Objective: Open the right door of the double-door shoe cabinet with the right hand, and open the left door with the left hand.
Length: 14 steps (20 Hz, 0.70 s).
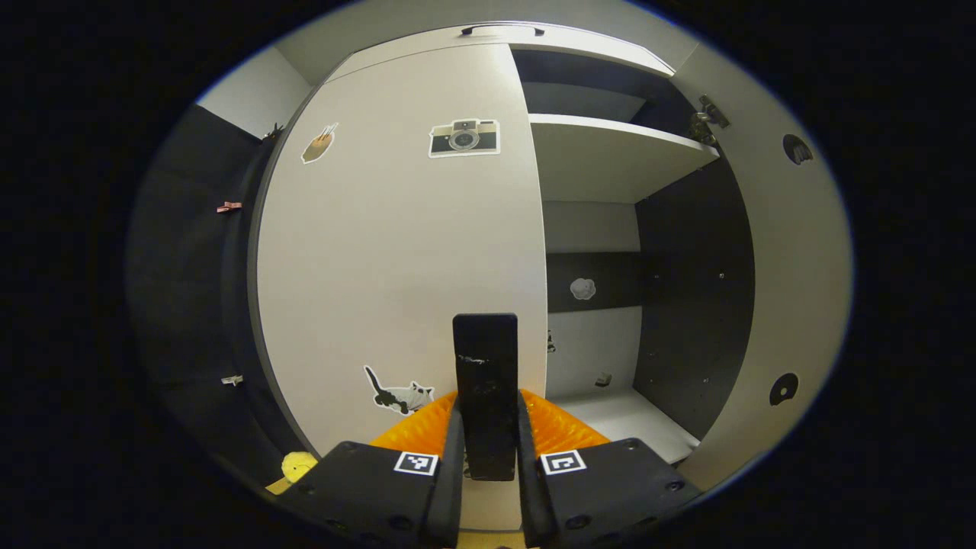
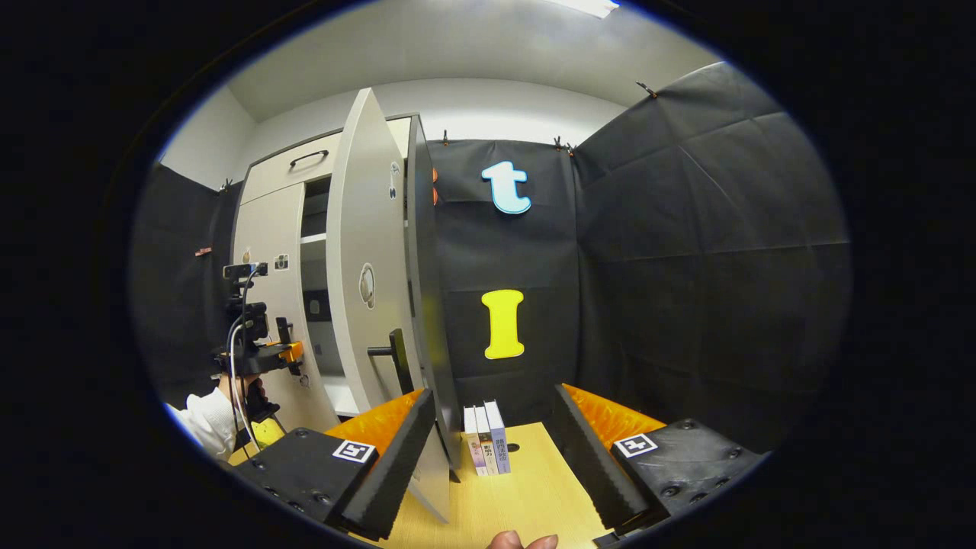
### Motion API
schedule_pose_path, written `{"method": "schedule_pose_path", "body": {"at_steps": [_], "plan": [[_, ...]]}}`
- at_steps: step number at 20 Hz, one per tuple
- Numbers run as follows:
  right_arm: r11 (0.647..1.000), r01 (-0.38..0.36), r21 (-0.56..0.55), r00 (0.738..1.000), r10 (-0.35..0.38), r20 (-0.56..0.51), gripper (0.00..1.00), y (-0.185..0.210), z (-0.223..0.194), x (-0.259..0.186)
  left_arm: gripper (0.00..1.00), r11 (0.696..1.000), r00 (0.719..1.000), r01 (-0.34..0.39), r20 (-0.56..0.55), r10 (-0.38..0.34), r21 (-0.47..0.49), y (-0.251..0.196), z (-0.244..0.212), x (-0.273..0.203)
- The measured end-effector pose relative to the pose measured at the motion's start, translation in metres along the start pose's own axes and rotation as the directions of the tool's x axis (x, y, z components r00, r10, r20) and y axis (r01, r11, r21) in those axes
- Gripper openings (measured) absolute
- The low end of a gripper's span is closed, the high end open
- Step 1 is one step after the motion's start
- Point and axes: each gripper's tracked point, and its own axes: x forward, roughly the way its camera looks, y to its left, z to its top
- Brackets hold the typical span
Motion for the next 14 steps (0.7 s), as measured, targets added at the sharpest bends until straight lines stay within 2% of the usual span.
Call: {"method": "schedule_pose_path", "body": {"at_steps": [4,7,12,13,14], "plan": [[1.0,-0.002,0.012,1.0,0.002,0.012,0.98,0.001,0.005,-0.005,0.35,1.0,1.0,0.014,-0.009,-0.014,-0.017,-0.002,-0.004,0.0],[1.0,-0.012,0.021,1.0,0.012,0.002,0.98,0.009,0.005,-0.011,0.24,0.999,1.0,0.021,-0.013,-0.021,-0.041,-0.002,-0.005,-0.002],[1.0,-0.02,0.004,1.0,0.02,0.018,0.98,0.024,0.011,-0.027,0.19,0.995,0.998,0.06,-0.028,-0.062,-0.077,0.007,-0.006,-0.03],[1.0,-0.024,0.012,0.999,0.024,0.022,0.92,0.03,0.012,-0.031,0.19,0.993,0.997,0.072,-0.028,-0.075,-0.088,0.013,-0.006,-0.042],[0.999,-0.027,0.021,0.999,0.026,0.026,0.98,0.036,0.014,-0.034,0.19,0.992,0.996,0.083,-0.028,-0.086,-0.091,0.018,-0.007,-0.055]]}}
